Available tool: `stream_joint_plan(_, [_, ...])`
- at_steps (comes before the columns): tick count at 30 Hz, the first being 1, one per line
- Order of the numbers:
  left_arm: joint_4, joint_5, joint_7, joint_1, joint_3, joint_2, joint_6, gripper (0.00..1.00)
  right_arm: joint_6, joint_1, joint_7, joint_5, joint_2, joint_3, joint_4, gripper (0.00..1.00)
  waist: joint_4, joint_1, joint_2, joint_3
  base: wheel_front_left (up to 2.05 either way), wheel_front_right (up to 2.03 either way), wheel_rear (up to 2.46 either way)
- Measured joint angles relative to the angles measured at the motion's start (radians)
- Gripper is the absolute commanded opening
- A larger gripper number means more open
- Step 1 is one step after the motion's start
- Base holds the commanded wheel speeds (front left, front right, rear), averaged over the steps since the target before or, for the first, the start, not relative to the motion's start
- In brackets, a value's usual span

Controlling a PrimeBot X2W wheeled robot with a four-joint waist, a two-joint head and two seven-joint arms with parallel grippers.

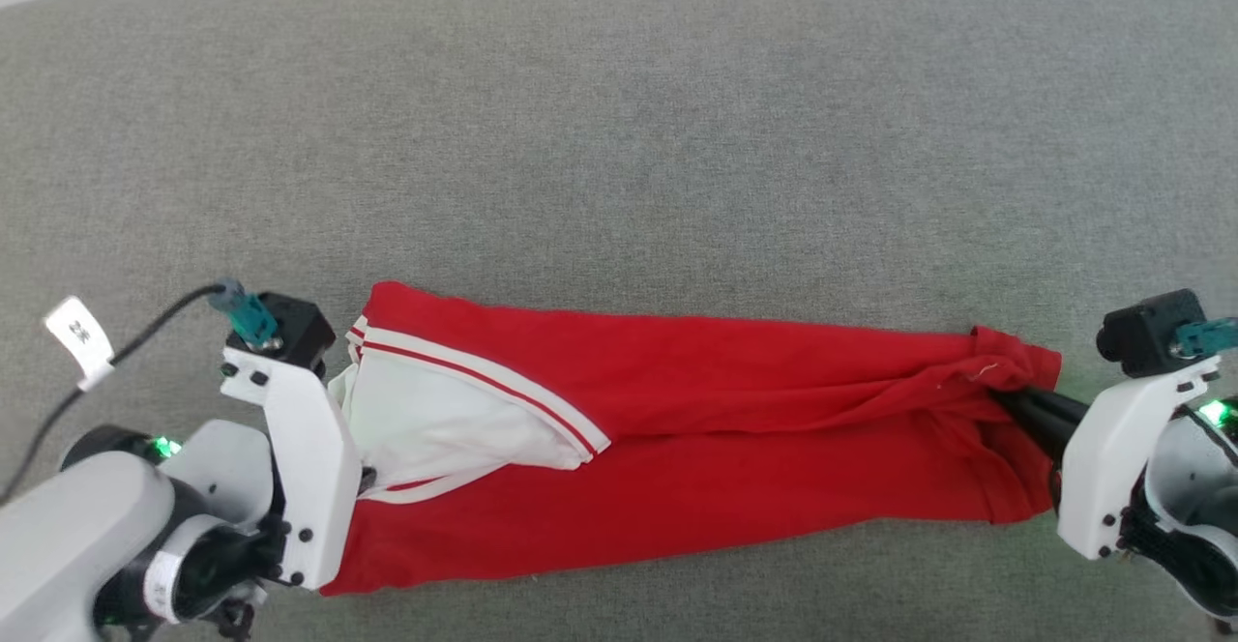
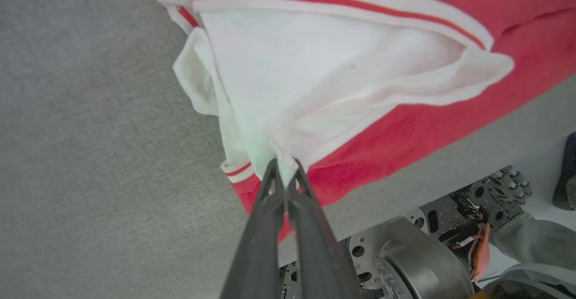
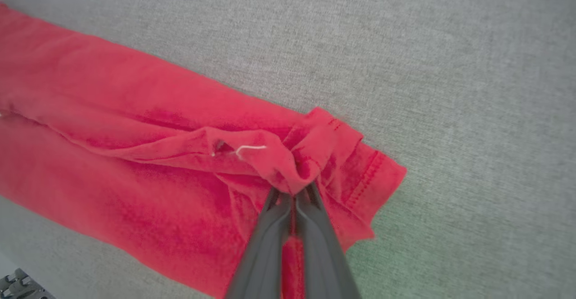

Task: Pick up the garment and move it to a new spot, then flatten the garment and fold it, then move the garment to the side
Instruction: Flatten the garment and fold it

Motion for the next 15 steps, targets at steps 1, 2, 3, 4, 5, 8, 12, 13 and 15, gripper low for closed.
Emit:
stream_joint_plan(1, [0.026, 0.002, -0.015, 0.003, -0.002, -0.011, -0.013, 0.07, 0.0, 0.0, 0.002, 0.003, 0.01, -0.001, 0.004, 1.0, -0.001, 0.0, 0.0, 0.001, 0.0, 0.0, 0.0])
stream_joint_plan(2, [0.047, 0.001, -0.035, 0.004, 0.003, -0.024, -0.018, 0.29, -0.001, 0.0, 0.006, 0.006, 0.019, -0.002, 0.005, 1.0, -0.001, 0.0, 0.0, 0.001, 0.0, 0.0, 0.0])
stream_joint_plan(3, [0.068, -0.004, -0.052, 0.005, 0.01, -0.036, -0.028, 0.4, -0.001, 0.0, 0.01, 0.006, 0.025, 0.0, 0.003, 1.0, -0.002, 0.0, 0.0, 0.0, 0.0, 0.0, 0.0])
stream_joint_plan(4, [0.084, -0.005, -0.072, 0.008, 0.015, -0.042, -0.039, 0.56, -0.001, 0.0, 0.016, 0.006, 0.025, -0.001, -0.005, 1.0, -0.003, 0.0, 0.0, -0.002, 0.0, 0.0, 0.0])
stream_joint_plan(5, [0.096, 0.002, -0.097, 0.012, 0.019, -0.044, -0.046, 1.0, -0.001, 0.002, 0.025, 0.009, 0.024, -0.009, -0.017, 1.0, -0.005, 0.0, 0.0, -0.005, 0.0, 0.0, 0.0])
stream_joint_plan(8, [0.117, 0.003, -0.183, 0.024, 0.049, -0.052, -0.069, 1.0, -0.001, 0.033, 0.049, 0.029, 0.025, -0.047, -0.06, 1.0, -0.007, 0.0, 0.0, -0.017, 0.0, 0.0, 0.0])
stream_joint_plan(12, [0.114, 0.017, -0.317, 0.066, 0.087, -0.047, -0.09, 1.0, -0.001, 0.084, 0.082, 0.033, 0.033, -0.139, -0.124, 1.0, -0.005, 0.0, 0.0, -0.035, 0.0, 0.0, 0.0])
stream_joint_plan(13, [0.113, 0.022, -0.35, 0.077, 0.097, -0.045, -0.093, 1.0, -0.001, 0.094, 0.091, 0.03, 0.044, -0.169, -0.13, 1.0, -0.003, 0.0, 0.0, -0.039, 0.0, 0.0, 0.0])
stream_joint_plan(15, [0.109, 0.038, -0.42, 0.098, 0.112, -0.041, -0.095, 1.0, -0.001, 0.116, 0.113, 0.019, 0.055, -0.212, -0.134, 1.0, 0.004, 0.0, 0.0, -0.042, 0.0, 0.0, 0.0])
